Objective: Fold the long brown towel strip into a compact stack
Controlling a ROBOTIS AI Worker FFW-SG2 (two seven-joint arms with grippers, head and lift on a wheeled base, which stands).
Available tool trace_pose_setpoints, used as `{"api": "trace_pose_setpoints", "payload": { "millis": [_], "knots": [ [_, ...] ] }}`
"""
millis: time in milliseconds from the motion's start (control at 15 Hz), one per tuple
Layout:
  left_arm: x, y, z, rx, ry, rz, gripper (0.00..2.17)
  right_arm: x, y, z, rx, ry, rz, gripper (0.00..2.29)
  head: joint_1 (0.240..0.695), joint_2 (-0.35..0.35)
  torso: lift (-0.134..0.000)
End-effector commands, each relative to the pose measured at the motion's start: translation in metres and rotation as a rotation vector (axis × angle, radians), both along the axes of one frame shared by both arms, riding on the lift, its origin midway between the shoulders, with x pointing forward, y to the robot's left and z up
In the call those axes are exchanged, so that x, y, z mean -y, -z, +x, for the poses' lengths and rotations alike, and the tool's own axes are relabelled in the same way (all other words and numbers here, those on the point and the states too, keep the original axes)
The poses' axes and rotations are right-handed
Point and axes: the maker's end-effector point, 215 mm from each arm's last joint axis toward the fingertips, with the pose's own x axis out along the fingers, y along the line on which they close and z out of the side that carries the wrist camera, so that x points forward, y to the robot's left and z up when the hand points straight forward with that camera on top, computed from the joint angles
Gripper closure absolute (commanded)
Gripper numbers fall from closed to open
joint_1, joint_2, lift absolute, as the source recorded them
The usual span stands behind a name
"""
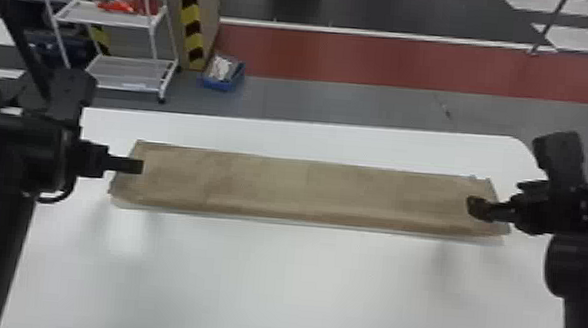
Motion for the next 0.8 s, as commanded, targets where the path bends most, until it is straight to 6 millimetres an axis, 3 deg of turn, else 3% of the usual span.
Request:
{"api": "trace_pose_setpoints", "payload": {
  "millis": [0,733],
  "knots": [
    [0.0002,0.0007,-0.0006,-0.003,0.000,0.000,0.09,-0.0016,-0.0014,0.0017,0.002,-0.003,-0.001,0.03,0.695,-0.011,-0.123],
    [0.0054,0.0057,-0.0058,-0.023,0.004,-0.009,0.09,-0.0046,0.0048,-0.0042,-0.013,0.005,0.013,0.03,0.695,-0.010,-0.123]
  ]
}}
